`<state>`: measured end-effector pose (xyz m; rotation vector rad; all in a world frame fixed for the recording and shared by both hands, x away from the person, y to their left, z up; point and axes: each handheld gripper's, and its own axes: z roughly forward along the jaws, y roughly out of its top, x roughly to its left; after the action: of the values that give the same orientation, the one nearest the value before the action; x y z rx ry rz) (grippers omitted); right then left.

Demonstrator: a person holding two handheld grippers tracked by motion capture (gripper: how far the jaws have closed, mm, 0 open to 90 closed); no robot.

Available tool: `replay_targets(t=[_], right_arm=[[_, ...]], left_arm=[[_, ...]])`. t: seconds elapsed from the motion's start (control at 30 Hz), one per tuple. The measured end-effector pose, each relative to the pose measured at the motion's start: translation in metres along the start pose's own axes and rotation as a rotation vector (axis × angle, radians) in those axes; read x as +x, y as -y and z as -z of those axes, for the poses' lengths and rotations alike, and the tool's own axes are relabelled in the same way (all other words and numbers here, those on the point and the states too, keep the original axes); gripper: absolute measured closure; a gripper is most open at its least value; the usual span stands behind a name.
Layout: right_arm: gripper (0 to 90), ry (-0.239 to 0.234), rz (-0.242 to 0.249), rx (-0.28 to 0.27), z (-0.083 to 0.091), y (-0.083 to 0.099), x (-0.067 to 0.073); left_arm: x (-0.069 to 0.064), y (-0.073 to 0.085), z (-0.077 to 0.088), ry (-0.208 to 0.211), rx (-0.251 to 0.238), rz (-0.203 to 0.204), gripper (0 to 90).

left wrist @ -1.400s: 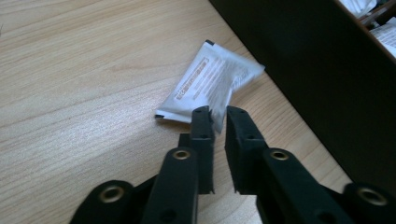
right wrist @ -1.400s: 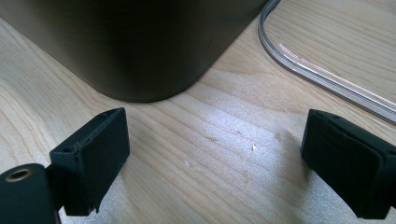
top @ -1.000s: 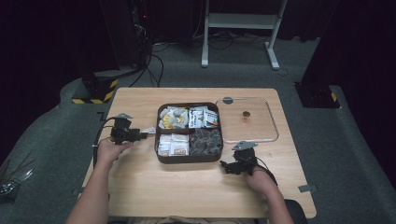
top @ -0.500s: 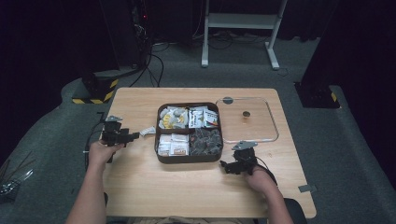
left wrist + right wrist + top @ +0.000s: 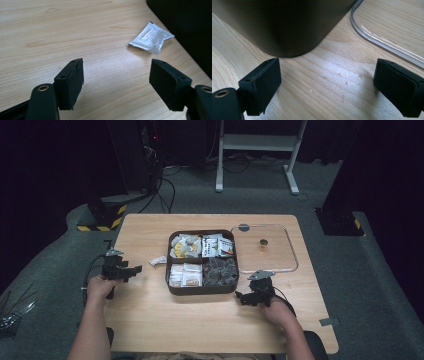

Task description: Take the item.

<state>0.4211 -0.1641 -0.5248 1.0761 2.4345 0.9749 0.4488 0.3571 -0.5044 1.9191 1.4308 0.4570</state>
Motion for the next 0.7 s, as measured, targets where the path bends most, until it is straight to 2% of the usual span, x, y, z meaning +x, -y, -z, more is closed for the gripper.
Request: replay_targets(t=[0.13,0.23,0.37,0.43,0.53,0.63,0.7], right_arm=[[7.7,0.0,0.0,0.0,0.0,0.0,0.0],[7.7,0.0,0.002,-0.001,0.0,0.0,0.0],[7.7,0.0,0.004,-0.001,0.0,0.0,0.0],[7.7,0.0,0.004,-0.002,0.0,0.0,0.0],[7.7,0.0,0.006,-0.002,0.0,0.0,0.0],[7.7,0.0,0.004,-0.002,0.0,0.0,0.0],[7.7,0.0,0.004,-0.002,0.0,0.0,0.0]], left_arm=[[0.005,0.005,-0.004,-0.025,0.022,-0.003,27.8],[0.012,0.009,-0.007,-0.028,0.036,-0.001,27.9],[0.015,0.013,-0.009,-0.023,-0.007,-0.034,26.8],[0.015,0.015,-0.011,-0.037,-0.029,-0.036,23.7],[0.015,0.018,-0.013,-0.069,-0.049,-0.064,20.7],[0.015,0.017,-0.015,-0.1,-0.049,-0.052,18.4],[0.016,0.017,-0.015,-0.106,-0.047,-0.044,18.1]])
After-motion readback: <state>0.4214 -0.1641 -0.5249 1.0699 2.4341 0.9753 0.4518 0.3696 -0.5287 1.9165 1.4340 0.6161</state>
